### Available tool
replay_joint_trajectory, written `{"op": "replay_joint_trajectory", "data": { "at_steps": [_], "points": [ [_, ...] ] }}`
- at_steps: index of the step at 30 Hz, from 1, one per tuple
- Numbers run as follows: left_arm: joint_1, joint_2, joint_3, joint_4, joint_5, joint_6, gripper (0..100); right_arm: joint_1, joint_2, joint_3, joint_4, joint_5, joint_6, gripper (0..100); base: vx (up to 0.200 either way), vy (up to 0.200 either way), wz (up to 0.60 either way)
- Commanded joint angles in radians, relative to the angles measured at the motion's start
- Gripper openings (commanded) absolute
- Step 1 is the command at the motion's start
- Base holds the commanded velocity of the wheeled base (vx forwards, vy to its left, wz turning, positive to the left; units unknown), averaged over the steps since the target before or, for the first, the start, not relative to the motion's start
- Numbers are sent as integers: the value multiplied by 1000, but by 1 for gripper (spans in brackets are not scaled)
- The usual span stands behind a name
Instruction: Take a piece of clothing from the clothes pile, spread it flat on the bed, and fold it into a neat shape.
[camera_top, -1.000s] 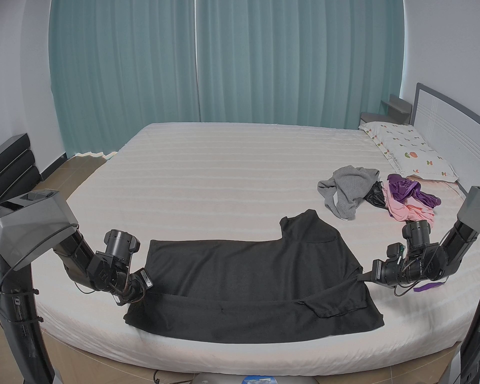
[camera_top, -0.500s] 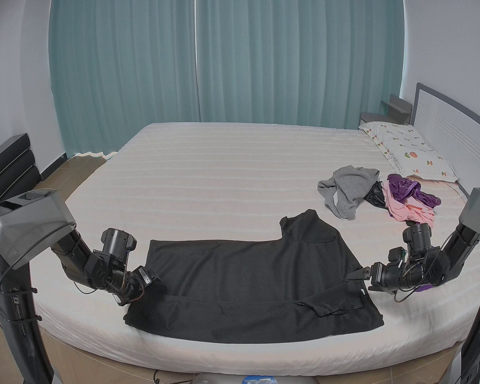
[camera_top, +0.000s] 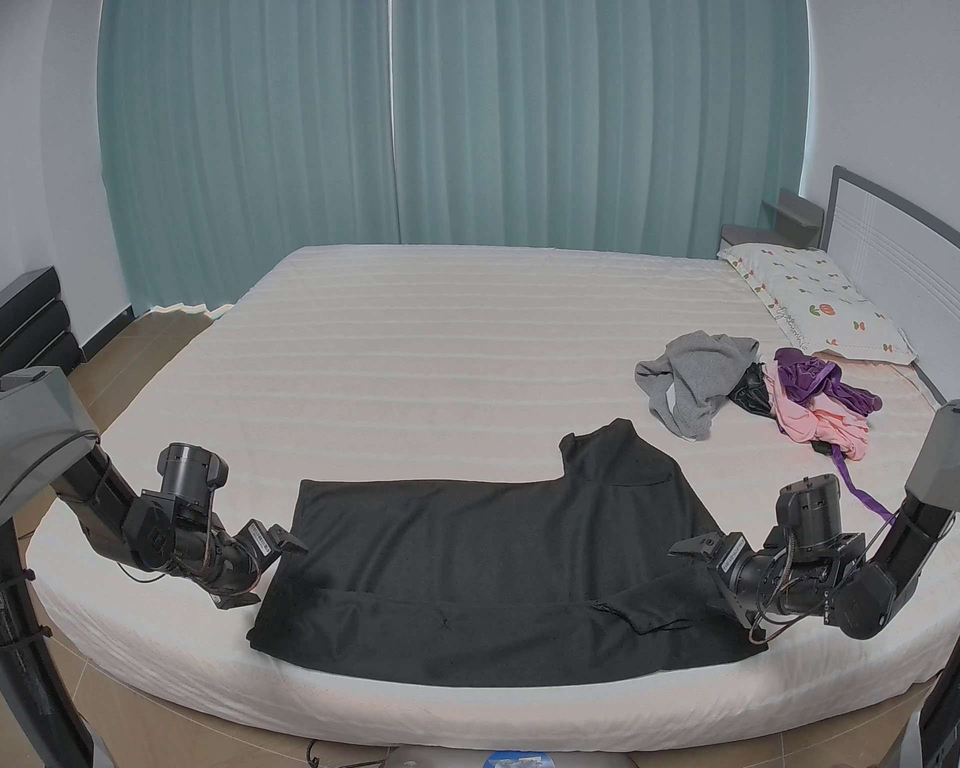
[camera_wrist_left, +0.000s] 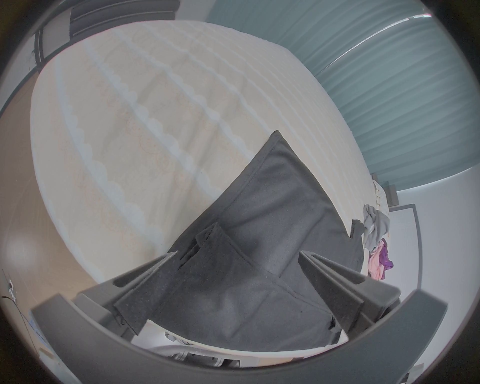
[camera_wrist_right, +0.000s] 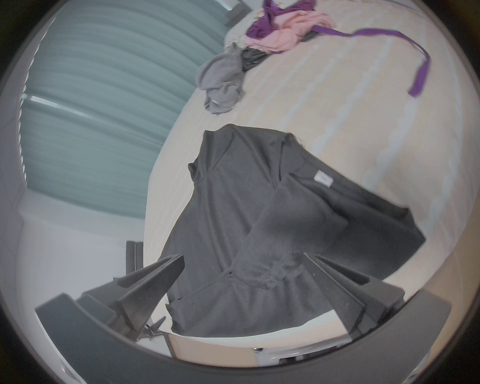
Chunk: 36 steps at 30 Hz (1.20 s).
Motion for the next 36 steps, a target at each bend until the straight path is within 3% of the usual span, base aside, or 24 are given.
{"op": "replay_joint_trajectory", "data": {
  "at_steps": [1, 12, 36],
  "points": [
    [45, -28, 37, 1, -64, -1, 100, 54, 27, 54, -44, -49, 112, 100, 0, 0, 0],
    [64, -2, 41, -7, -75, 0, 100, 77, 79, 67, -80, -63, 167, 100, 0, 0, 0],
    [61, 0, 43, -4, -73, 3, 100, 68, 182, 26, -156, -109, 159, 100, 0, 0, 0]
  ]
}}
